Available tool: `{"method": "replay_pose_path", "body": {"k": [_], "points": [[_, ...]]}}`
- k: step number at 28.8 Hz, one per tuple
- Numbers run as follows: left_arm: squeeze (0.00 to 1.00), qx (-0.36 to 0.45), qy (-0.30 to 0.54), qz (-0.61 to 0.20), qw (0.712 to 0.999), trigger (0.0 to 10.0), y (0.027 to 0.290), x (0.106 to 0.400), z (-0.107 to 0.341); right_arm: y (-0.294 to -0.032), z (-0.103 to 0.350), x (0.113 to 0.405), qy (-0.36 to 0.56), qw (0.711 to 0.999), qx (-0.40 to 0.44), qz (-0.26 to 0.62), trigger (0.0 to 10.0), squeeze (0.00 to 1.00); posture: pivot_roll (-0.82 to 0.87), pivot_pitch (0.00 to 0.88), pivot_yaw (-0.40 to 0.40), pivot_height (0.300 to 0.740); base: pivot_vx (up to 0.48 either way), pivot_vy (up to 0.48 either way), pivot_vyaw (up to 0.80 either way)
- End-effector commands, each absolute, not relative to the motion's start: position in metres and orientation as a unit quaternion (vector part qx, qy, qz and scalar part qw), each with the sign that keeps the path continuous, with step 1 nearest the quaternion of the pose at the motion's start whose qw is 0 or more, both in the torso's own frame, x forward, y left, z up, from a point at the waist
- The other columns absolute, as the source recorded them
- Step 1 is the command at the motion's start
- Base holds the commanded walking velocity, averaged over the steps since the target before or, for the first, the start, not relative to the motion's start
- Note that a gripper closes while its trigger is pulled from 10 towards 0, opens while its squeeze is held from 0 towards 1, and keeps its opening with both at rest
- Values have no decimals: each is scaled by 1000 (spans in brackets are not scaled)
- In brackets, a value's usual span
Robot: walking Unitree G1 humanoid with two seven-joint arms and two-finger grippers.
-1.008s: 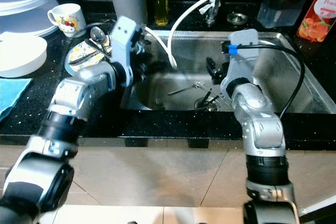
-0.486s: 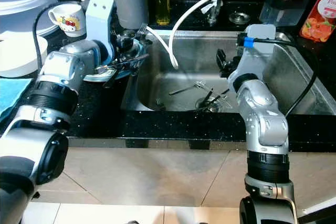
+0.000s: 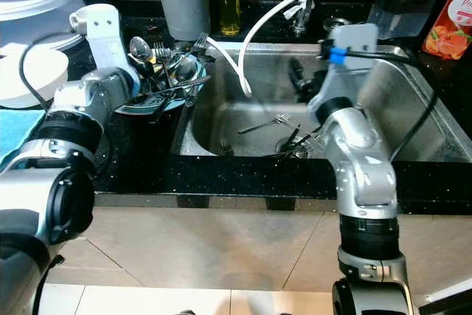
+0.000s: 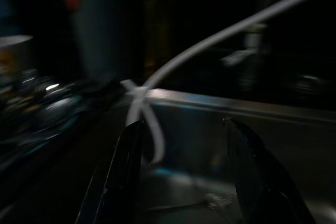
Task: Kitchen organization
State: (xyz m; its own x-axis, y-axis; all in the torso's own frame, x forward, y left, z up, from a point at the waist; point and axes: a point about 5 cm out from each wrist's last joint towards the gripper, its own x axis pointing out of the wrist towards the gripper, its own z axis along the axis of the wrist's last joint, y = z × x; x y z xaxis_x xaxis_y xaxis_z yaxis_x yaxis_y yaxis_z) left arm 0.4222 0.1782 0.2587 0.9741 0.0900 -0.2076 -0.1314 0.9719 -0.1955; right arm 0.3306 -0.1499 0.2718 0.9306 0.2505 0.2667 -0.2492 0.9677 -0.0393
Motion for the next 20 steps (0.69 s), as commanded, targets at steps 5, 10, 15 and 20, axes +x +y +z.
{"method": "replay_pose_path", "body": {"k": [5,10,15,20], "points": [[0,-192,99,51,975,10000,169,425,256,-139,249,332,-91,983,-40,151,10000,0,68,74,33,740,0,0,0],[0,-237,83,49,967,10000,167,426,259,-132,246,330,-87,981,-37,167,10000,0,63,98,24,740,0,0,0],[0,-253,83,51,963,5098,167,426,257,-132,247,329,-90,980,-36,172,10000,0,61,103,22,740,0,0,0],[0,-262,93,69,958,0,171,426,251,-134,248,329,-92,981,-33,167,10000,0,58,113,21,740,0,0,0]]}}
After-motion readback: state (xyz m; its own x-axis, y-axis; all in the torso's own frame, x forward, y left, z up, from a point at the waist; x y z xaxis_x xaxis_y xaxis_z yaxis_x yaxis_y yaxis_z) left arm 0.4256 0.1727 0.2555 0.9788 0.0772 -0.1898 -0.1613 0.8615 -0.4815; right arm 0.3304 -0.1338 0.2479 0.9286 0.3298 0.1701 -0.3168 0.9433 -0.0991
